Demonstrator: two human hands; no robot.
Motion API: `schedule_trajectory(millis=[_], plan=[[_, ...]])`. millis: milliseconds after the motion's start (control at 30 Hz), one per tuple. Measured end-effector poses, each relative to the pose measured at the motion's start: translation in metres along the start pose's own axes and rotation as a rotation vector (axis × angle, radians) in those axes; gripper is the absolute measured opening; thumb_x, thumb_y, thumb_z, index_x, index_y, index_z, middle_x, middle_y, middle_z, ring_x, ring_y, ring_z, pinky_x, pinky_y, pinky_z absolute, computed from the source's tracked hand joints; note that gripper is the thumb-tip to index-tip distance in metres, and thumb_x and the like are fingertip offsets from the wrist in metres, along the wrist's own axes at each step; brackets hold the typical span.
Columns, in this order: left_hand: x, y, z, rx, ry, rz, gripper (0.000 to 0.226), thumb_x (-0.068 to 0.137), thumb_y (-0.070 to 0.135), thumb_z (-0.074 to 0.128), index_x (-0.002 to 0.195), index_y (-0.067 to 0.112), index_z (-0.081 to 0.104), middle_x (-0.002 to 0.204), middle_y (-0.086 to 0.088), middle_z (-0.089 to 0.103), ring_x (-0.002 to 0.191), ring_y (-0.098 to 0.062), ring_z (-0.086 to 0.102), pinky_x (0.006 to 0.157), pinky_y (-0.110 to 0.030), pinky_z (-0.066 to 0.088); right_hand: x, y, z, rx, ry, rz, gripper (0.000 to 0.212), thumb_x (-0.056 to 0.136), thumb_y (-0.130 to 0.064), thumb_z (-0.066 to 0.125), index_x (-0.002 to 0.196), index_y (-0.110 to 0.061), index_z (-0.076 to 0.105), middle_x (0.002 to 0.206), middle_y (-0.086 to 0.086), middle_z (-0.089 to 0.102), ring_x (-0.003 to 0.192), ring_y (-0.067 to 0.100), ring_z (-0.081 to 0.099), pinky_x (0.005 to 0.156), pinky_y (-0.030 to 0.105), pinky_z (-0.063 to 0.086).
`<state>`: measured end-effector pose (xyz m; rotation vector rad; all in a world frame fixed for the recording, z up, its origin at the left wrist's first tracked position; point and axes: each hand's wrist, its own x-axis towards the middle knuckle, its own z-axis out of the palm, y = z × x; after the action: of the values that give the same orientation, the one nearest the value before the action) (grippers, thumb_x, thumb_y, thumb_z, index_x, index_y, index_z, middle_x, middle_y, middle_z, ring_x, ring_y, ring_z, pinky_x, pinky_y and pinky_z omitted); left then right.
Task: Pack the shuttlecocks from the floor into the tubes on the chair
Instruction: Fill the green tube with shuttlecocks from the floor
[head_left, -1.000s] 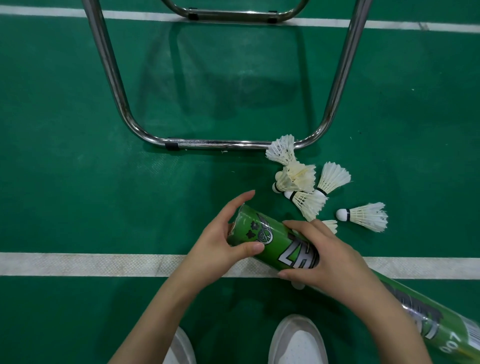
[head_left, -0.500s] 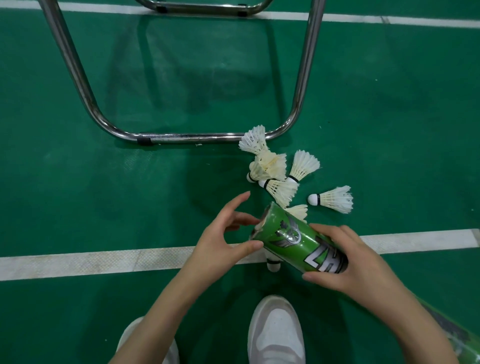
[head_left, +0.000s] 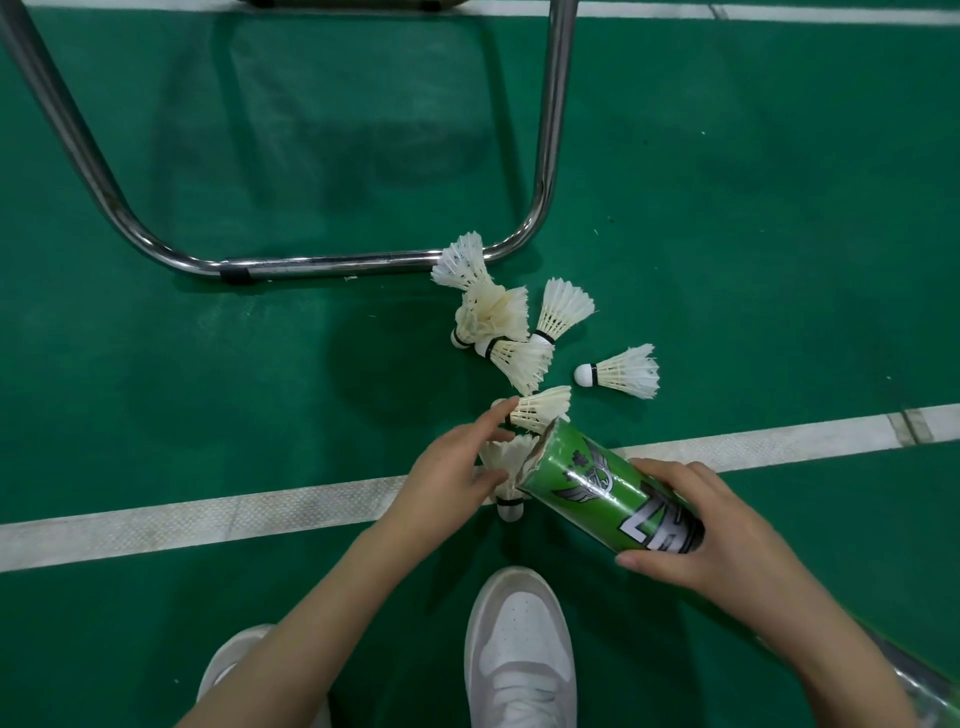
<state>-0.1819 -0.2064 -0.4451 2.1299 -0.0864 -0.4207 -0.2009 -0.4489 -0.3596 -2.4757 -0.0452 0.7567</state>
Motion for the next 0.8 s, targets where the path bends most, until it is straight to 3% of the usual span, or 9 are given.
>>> schedule_trajectory(millis=[100, 200, 333, 467, 600, 800], plan=[[0.004, -0.001, 0.000, 0.082, 0.033, 0.018, 0.065, 0.087, 0.014, 0.064, 0.141, 0.034, 0.034, 0.106, 0.002, 0.061, 0.102, -0.014, 0.054, 0.076, -0.012, 0.034, 0.001, 0.002, 0.002, 0.001, 0.004, 0.001, 0.070, 0.055, -0.054, 0.077, 0.114, -0.056, 0.038, 0.108, -0.027, 0.043, 0.097, 0.001, 0.053, 0.081, 0.039, 0.049], [0.005, 0.000, -0.001, 0.063, 0.052, -0.015, 0.061, 0.084, 0.016, 0.067, 0.136, 0.035, 0.042, 0.090, 0.007, 0.059, 0.089, -0.013, 0.056, 0.076, -0.024, 0.042, 0.002, 0.001, 0.001, 0.005, 0.007, -0.013, 0.070, 0.056, -0.053, 0.077, 0.114, -0.056, 0.038, 0.107, -0.027, 0.044, 0.097, 0.000, 0.052, 0.081, 0.038, 0.049], [0.003, -0.001, -0.008, -0.071, 0.130, -0.078, 0.062, 0.077, 0.013, 0.073, 0.129, 0.036, 0.049, 0.073, 0.013, 0.063, 0.077, 0.000, 0.060, 0.071, -0.009, 0.040, 0.003, -0.001, 0.001, 0.004, 0.003, -0.017, 0.068, 0.055, -0.053, 0.077, 0.109, -0.063, 0.036, 0.106, -0.026, 0.044, 0.095, -0.001, 0.053, 0.081, 0.038, 0.049], [-0.003, 0.002, -0.025, -0.236, 0.250, -0.126, 0.060, 0.076, 0.008, 0.074, 0.122, 0.038, 0.052, 0.069, 0.005, 0.066, 0.072, 0.003, 0.060, 0.077, -0.009, 0.044, 0.005, -0.003, 0.003, 0.006, -0.002, -0.020, 0.070, 0.056, -0.052, 0.077, 0.114, -0.058, 0.037, 0.105, -0.026, 0.045, 0.096, 0.001, 0.053, 0.082, 0.039, 0.049], [-0.010, 0.011, -0.044, -0.392, 0.378, -0.154, 0.053, 0.078, 0.008, 0.072, 0.117, 0.038, 0.052, 0.063, 0.006, 0.065, 0.067, -0.002, 0.059, 0.072, -0.009, 0.045, 0.006, -0.005, 0.004, -0.001, -0.001, -0.029, 0.072, 0.055, -0.055, 0.076, 0.116, -0.056, 0.037, 0.105, -0.025, 0.046, 0.097, 0.001, 0.053, 0.083, 0.039, 0.049], [-0.019, 0.029, -0.051, -0.567, 0.407, -0.162, 0.049, 0.080, 0.007, 0.071, 0.119, 0.030, 0.053, 0.066, -0.007, 0.067, 0.066, -0.008, 0.059, 0.068, -0.011, 0.046, 0.009, -0.007, 0.004, -0.016, 0.005, -0.030, 0.073, 0.055, -0.056, 0.075, 0.119, -0.052, 0.040, 0.104, -0.025, 0.045, 0.096, 0.001, 0.052, 0.082, 0.039, 0.049]])
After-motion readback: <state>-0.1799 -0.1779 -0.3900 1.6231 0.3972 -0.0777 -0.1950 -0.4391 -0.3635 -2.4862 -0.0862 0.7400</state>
